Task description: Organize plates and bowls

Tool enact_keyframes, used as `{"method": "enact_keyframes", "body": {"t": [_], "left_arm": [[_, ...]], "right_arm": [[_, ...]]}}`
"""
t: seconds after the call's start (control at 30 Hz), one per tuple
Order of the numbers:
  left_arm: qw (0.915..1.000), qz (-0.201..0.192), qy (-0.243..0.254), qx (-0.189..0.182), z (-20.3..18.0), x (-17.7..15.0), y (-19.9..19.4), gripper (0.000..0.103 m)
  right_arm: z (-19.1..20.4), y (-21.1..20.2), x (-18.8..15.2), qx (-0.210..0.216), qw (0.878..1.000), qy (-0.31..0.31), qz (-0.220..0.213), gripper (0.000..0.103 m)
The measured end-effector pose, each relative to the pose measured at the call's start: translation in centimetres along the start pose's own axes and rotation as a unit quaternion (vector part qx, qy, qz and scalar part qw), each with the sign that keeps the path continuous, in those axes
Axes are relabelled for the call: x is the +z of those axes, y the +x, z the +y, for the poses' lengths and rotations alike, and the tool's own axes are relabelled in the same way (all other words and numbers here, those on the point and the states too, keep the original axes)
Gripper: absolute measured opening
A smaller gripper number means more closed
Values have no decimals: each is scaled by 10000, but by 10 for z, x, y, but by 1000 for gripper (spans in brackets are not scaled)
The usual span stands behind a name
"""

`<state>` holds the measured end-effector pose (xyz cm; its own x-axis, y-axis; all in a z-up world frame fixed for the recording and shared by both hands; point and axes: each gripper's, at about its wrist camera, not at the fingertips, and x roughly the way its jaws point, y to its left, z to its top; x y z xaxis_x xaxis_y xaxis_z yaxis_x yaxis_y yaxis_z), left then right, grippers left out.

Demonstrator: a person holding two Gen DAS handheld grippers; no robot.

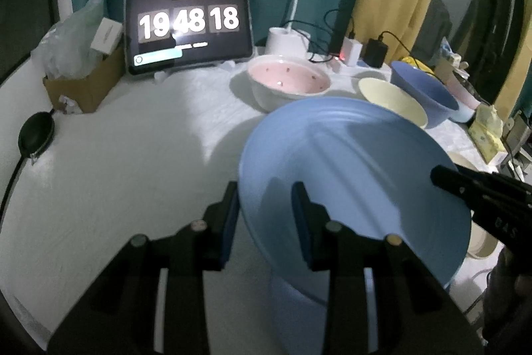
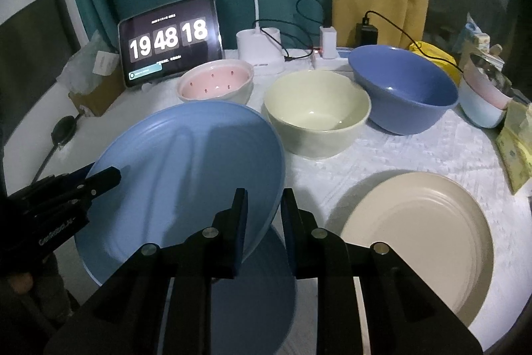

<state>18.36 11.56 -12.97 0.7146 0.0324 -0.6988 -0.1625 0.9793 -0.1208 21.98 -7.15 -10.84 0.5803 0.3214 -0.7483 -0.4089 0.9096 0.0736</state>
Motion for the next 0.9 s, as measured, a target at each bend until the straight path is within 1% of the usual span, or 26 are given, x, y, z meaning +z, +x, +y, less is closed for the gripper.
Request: {"method": "enact_keyframes", "body": {"t": [0.4, 0.9], "left_arm": [[9997, -76, 235, -4, -30, -5, -20, 33], [9979, 23, 647, -95, -88, -9, -20, 33]], "right_arm": [[-26, -25, -14, 59, 9996, 192, -206, 22], [-77, -51, -34, -62, 9977, 558, -388, 22]]}}
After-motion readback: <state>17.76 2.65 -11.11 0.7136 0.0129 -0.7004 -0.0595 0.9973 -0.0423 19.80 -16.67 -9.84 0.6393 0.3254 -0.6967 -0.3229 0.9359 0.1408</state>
